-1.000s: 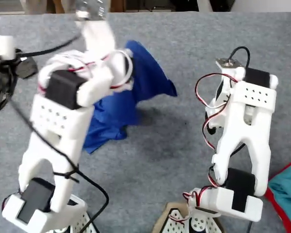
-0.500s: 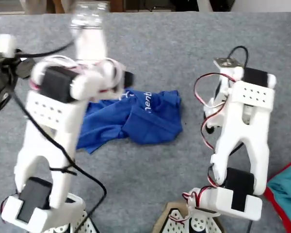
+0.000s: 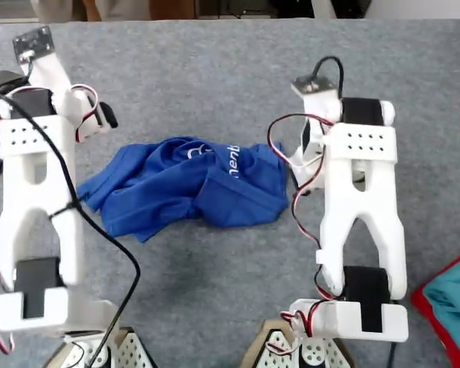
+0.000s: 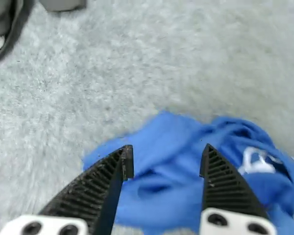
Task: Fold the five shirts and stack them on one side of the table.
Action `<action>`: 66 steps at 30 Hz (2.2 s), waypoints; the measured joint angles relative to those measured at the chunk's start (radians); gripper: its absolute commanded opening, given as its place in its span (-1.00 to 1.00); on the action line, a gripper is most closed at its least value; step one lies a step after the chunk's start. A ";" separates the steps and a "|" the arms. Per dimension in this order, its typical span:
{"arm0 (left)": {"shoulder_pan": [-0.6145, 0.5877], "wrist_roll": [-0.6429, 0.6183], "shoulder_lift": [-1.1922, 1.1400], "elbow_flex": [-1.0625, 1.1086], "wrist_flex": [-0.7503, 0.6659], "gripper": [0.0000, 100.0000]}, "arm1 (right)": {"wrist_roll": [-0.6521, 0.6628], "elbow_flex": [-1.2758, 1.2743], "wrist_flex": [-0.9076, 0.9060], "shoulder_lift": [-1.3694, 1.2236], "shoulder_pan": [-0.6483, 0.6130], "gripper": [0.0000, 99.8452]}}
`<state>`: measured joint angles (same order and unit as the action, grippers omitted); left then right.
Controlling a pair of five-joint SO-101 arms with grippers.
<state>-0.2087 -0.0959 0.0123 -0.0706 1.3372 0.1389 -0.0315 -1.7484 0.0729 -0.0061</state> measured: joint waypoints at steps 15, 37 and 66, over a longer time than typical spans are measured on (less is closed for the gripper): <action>0.092 -0.110 -0.680 -0.262 -0.141 -0.75 | 0.000 0.137 0.000 -0.193 0.002 -0.46; 0.106 -0.186 -0.911 -1.488 0.411 -0.96 | 0.000 0.137 -0.012 -0.204 0.002 -0.46; 0.870 -0.069 -0.324 -1.260 0.411 -0.96 | 0.029 0.304 -0.015 -0.101 0.531 -0.46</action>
<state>0.6613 -0.1649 -0.3115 -1.3303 1.7484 0.1680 0.2723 -1.7637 -0.0284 0.5247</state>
